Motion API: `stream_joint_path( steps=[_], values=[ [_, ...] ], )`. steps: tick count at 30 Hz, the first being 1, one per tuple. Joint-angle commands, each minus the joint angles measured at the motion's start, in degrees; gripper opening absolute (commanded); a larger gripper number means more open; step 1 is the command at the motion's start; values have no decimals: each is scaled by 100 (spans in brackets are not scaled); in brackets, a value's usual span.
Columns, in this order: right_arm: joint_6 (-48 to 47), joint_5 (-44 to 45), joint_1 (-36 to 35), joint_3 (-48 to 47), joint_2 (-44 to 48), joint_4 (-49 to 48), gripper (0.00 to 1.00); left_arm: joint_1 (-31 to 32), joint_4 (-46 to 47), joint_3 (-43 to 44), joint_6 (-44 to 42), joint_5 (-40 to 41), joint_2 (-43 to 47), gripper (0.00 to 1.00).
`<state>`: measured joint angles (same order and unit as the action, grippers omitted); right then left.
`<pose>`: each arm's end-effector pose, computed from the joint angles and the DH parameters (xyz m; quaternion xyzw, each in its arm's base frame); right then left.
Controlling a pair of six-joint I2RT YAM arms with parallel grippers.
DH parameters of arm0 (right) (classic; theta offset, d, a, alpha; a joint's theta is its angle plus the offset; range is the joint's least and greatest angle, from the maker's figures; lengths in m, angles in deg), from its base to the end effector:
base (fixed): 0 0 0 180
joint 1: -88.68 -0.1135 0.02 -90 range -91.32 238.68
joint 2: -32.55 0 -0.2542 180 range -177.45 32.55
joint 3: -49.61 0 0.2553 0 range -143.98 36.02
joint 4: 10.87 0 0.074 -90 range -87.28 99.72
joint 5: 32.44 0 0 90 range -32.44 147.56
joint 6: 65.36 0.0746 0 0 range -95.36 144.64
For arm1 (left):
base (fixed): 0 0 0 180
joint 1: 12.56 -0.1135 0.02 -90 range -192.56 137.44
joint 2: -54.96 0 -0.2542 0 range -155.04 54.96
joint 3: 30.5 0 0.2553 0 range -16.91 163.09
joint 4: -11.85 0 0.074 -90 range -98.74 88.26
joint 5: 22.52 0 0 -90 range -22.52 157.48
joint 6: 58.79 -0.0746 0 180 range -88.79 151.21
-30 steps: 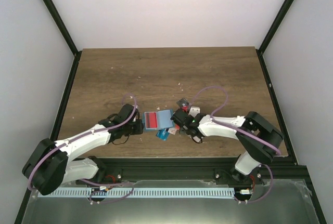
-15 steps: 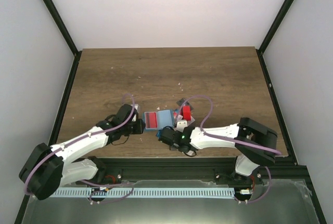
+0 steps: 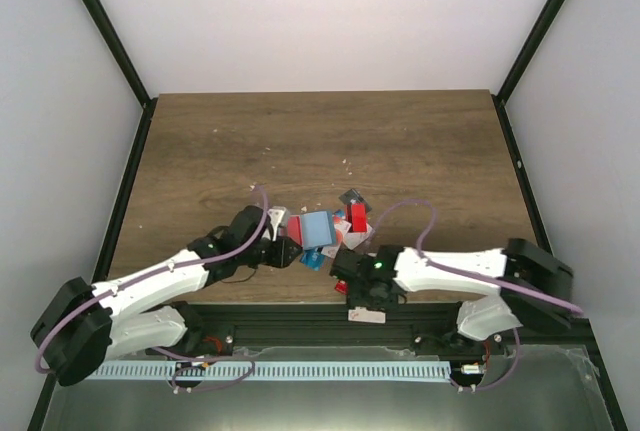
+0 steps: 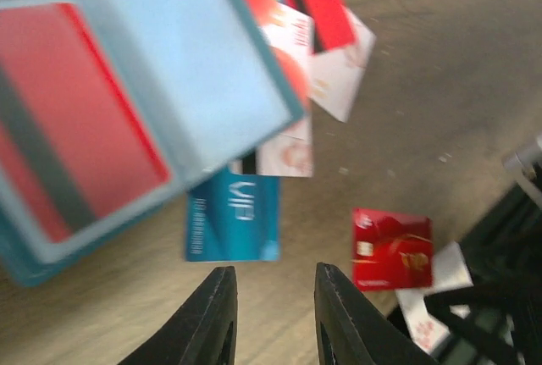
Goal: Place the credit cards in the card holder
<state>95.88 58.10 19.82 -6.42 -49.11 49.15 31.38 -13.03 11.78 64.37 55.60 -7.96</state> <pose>0.0817 0.2092 0.1064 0.0209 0.9990 0.0341 0.0174 0.1666 -0.1819 0.1450 0.1255 0.9129 -0.3095 0.2347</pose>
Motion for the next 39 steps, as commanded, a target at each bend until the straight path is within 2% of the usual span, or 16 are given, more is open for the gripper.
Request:
stream_joint_path(
  steps=[1, 6, 12, 21, 28, 32, 39],
  values=[
    [302, -233, 371, 349, 971, 536, 72, 374, 657, 74, -74, -634, -105, 28],
    [272, -658, 608, 816, 1594, 584, 72, 764, 1241, 161, -91, -1155, -473, 28],
    [263, -1265, 727, 1427, 1725, -377, 72, 1176, 1540, 321, -270, -1686, -807, 28],
    [-78, -1523, 1295, 2061, 2109, -1258, 67, 1327, 1794, 369, -354, -1836, -1367, 28],
    [-79, -1686, 1412, 2441, 2275, -1749, 52, 1384, 1863, 394, -337, -1859, -1521, 27],
    [12, -1881, 1423, 2716, 2333, -2198, 39, 1378, 1866, 391, -318, -1805, -1568, 27],
    [88, -1742, 1596, 2694, 2530, -2268, 19, 1376, 1879, 383, -244, -1642, -1563, 27]
  ],
)
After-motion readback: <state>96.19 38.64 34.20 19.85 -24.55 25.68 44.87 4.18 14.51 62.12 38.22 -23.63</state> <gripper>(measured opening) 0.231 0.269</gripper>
